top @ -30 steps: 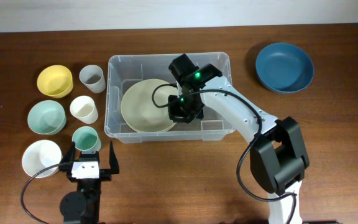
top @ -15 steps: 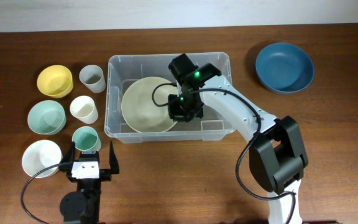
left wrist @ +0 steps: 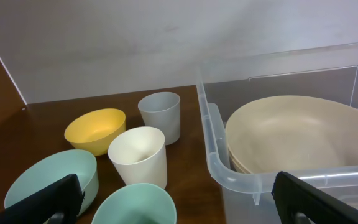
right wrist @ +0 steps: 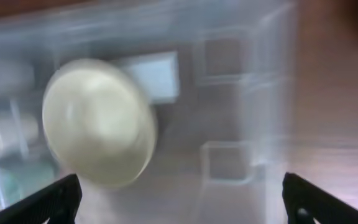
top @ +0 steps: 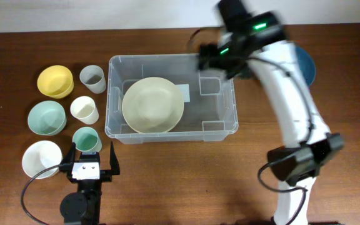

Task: Pack container
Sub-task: 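Raise the right gripper and move it to the dark teal bowl, then grasp the dark teal bowl rim with the right gripper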

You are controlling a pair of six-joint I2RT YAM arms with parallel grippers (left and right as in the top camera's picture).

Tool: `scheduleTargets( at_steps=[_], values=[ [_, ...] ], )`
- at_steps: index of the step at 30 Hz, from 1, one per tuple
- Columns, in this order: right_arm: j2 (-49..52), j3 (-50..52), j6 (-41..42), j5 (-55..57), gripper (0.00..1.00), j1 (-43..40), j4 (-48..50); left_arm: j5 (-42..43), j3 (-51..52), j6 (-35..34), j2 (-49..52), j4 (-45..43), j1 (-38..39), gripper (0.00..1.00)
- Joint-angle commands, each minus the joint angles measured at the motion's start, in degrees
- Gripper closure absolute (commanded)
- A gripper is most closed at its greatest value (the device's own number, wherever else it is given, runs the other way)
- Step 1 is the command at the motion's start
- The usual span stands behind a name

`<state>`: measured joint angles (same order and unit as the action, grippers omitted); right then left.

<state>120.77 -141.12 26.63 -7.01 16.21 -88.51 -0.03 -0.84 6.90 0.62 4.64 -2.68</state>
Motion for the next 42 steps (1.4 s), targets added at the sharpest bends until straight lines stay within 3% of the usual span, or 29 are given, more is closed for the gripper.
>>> scheduleTargets(
  at_steps=[1,10,20,24,42],
  values=[
    [-1.6,-5.2,2.3,4.7,0.01,-10.1,-2.5,-0.2,0.3,0.9,-0.3,0.1,-0.3,0.0],
    [-0.3,4.3,3.8,4.5,0.01,-26.9,-1.2,-0.2,0.3,0.9,-0.3,0.1,-0.3,0.01],
    [0.6,27.2,4.1,4.0,0.01,-30.3,15.1,-0.2,0.3,0.9,-0.3,0.1,-0.3,0.01],
    [0.8,32.3,10.6,4.0,0.01,-31.3,19.1,-0.2,0.3,0.9,-0.3,0.1,-0.3,0.01],
    [7.7,34.9,15.9,-0.1,0.0,-32.8,25.9,-0.2,0.3,0.9,-0.3,0.1,-0.3,0.01]
  ],
)
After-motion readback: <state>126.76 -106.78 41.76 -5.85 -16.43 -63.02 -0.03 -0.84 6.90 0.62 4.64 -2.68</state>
